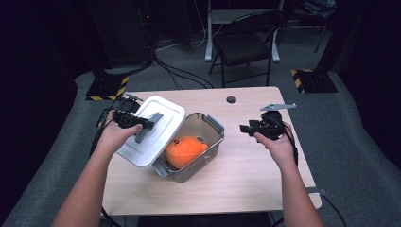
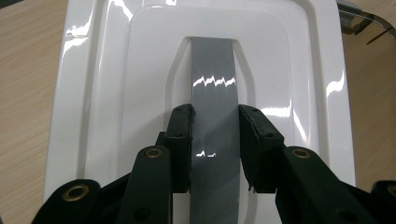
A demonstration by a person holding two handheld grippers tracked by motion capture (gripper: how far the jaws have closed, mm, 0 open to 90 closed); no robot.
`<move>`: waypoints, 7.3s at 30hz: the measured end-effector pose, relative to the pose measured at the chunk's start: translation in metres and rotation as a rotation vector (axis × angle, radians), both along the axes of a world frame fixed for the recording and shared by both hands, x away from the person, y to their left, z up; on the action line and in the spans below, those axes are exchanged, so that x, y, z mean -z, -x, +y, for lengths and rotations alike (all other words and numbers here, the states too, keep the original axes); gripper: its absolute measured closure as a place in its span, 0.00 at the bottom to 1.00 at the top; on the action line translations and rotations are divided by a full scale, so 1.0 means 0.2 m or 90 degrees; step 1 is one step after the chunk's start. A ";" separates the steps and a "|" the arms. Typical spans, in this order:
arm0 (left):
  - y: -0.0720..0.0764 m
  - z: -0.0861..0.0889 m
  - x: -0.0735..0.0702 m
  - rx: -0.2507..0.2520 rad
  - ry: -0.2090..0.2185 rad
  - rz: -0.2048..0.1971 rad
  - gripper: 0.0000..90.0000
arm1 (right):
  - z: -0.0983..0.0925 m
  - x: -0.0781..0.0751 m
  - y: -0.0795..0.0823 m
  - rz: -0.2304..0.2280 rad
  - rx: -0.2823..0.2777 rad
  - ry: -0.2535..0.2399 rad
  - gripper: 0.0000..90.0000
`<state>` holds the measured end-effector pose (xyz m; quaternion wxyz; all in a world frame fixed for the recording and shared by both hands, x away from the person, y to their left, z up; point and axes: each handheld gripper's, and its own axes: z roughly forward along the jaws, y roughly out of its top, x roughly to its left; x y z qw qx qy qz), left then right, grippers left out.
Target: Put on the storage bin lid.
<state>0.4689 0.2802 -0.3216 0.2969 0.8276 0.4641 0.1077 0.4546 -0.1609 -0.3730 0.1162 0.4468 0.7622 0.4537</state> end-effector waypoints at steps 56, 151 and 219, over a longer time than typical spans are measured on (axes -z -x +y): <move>-0.02 -0.47 0.09 0.111 -0.003 0.031 0.74 | -0.06 -0.02 0.04 -0.011 0.018 -0.022 0.52; -0.04 -0.31 0.14 0.102 0.006 -0.019 0.49 | -0.09 0.02 0.02 0.001 0.031 -0.017 0.52; 0.07 0.42 0.52 -0.116 0.066 -0.066 0.48 | -0.08 0.11 -0.03 0.029 0.057 0.028 0.53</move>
